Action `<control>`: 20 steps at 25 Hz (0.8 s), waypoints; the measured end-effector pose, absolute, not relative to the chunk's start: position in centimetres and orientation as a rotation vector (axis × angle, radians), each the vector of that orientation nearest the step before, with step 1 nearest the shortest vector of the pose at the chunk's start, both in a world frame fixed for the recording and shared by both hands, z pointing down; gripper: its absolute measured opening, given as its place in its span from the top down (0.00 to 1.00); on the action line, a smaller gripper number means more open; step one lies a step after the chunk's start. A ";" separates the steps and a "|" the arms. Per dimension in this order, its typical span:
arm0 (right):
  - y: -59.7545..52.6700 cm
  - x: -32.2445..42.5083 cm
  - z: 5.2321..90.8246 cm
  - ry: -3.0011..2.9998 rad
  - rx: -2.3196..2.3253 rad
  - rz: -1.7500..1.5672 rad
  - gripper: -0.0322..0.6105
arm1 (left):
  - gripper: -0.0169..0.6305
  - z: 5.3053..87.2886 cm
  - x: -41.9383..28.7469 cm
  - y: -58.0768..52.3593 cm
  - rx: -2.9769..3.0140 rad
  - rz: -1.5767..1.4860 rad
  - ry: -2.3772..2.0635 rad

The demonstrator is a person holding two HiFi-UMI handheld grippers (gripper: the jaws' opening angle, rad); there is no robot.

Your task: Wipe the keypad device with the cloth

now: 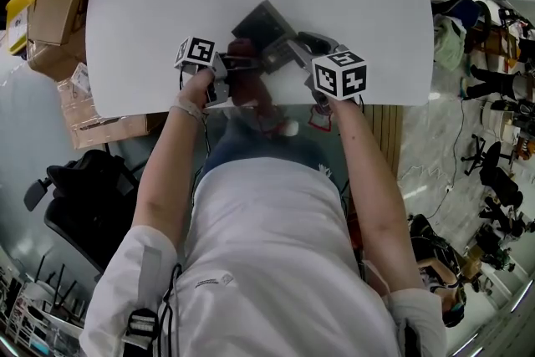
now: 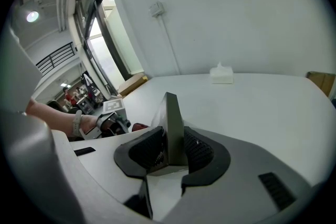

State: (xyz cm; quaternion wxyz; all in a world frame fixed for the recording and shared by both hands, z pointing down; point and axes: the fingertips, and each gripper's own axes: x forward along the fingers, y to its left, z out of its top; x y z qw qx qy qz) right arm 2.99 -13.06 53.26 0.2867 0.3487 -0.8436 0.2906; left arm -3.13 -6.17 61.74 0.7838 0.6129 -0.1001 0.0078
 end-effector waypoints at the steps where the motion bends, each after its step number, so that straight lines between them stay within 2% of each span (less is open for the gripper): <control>1: -13.0 2.9 53.3 -2.255 0.934 0.776 0.77 | 0.90 61.8 -3.4 -6.4 1.325 0.020 -0.218; 8: -13.1 2.9 53.3 -2.253 0.936 0.780 0.77 | 0.90 61.9 -4.1 -7.3 1.342 0.050 -0.234; 20: -13.1 2.8 53.4 -2.249 0.953 0.809 0.77 | 0.90 61.7 -7.8 -10.8 1.380 -0.064 -0.395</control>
